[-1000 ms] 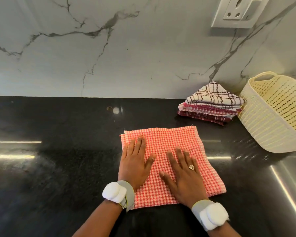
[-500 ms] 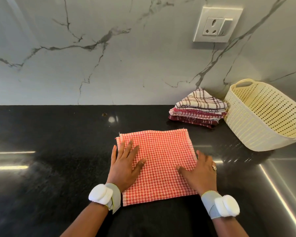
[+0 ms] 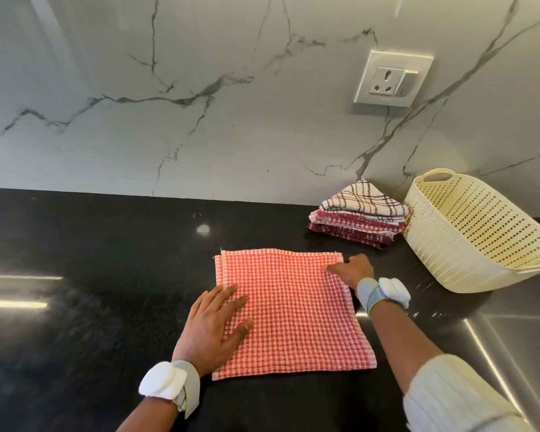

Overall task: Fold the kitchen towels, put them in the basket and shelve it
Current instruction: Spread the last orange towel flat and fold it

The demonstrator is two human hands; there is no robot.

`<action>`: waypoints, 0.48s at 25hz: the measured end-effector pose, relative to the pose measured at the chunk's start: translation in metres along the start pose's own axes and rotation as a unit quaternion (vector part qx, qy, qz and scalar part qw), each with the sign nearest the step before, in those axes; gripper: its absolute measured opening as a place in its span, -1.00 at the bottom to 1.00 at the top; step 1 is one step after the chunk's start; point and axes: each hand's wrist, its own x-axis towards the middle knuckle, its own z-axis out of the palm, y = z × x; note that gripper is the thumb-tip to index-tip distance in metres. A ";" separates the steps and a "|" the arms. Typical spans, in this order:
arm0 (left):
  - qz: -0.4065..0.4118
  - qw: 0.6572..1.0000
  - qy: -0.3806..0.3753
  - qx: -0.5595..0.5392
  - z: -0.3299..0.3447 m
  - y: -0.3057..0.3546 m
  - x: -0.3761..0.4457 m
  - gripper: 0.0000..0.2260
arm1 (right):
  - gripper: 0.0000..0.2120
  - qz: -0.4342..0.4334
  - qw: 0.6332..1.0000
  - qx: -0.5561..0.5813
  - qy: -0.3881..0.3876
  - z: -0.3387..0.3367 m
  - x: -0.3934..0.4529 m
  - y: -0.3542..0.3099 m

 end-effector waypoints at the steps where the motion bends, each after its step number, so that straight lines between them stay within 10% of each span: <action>1: -0.002 1.000 0.004 -0.010 -0.001 0.000 -0.001 -0.40 | -0.23 0.007 1.000 0.005 -0.016 0.001 0.003 -0.006; 12: -0.128 0.976 0.125 -0.125 -0.014 0.012 0.015 -0.54 | -0.62 -0.089 0.996 0.025 0.008 0.013 0.000 -0.021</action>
